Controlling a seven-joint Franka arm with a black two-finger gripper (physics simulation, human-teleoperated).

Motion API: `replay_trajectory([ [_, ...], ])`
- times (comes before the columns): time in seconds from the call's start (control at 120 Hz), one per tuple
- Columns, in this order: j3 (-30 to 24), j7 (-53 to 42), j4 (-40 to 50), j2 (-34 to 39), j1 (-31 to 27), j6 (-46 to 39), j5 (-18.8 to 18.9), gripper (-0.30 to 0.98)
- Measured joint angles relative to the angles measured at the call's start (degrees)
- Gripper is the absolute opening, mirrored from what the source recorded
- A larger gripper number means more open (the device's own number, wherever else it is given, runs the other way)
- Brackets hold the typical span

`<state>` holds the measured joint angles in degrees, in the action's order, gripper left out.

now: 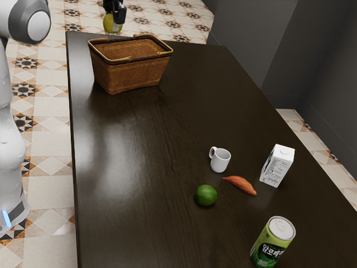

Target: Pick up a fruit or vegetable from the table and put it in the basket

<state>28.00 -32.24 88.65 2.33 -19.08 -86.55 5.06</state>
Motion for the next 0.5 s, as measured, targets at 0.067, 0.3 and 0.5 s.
replay_trajectory([
  [0.067,0.92,-0.04,-0.04,-0.28,4.4,-0.03,0.2,0.37],
  [0.3,3.96,-0.15,0.11,-3.04,18.19,-2.47,0.38,0.37],
  [0.5,4.33,-0.18,0.14,-3.38,24.98,-3.55,0.35,0.37],
])
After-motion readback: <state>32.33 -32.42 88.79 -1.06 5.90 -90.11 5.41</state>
